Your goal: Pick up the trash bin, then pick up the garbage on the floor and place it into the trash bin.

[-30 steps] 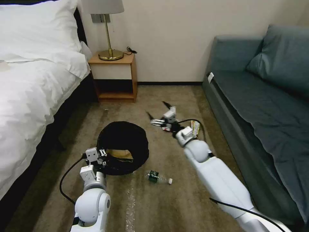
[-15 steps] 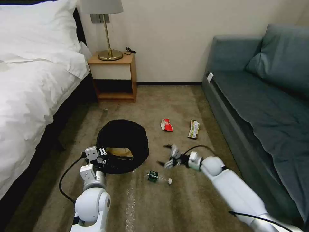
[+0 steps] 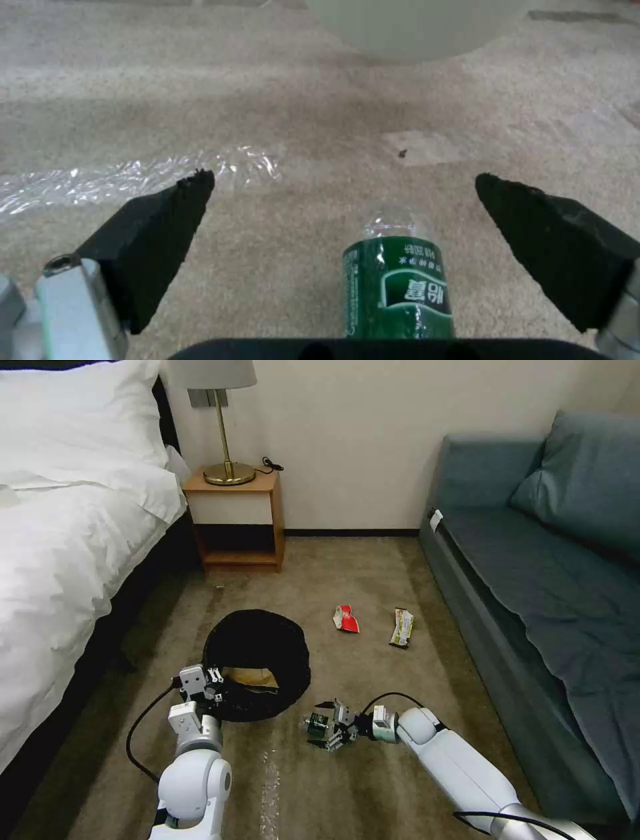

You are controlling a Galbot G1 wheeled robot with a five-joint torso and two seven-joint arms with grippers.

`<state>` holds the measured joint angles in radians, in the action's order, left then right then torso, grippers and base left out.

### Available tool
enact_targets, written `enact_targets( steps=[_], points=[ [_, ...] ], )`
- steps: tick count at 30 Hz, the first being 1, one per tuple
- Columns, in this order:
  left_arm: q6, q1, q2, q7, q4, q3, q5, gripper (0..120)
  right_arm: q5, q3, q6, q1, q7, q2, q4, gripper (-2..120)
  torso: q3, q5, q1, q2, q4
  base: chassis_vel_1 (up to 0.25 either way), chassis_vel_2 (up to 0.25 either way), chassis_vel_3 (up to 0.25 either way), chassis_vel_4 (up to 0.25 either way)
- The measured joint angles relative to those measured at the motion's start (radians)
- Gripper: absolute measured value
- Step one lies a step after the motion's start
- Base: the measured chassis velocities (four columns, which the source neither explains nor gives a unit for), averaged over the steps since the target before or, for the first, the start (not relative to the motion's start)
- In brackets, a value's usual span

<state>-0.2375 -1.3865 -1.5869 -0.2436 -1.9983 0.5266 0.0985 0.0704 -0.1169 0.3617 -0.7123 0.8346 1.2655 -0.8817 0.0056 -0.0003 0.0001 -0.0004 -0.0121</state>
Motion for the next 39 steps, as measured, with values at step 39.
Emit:
enact_targets(
  steps=[39],
  points=[
    [0.002,-0.010,-0.001,-0.001,-0.014,0.003,-0.009,4,-0.129,0.059,0.050,0.073,-0.089,0.101,0.340,79,0.000,0.0001,0.000,0.000,0.0001,0.000,0.000,0.000,0.000]
  ],
)
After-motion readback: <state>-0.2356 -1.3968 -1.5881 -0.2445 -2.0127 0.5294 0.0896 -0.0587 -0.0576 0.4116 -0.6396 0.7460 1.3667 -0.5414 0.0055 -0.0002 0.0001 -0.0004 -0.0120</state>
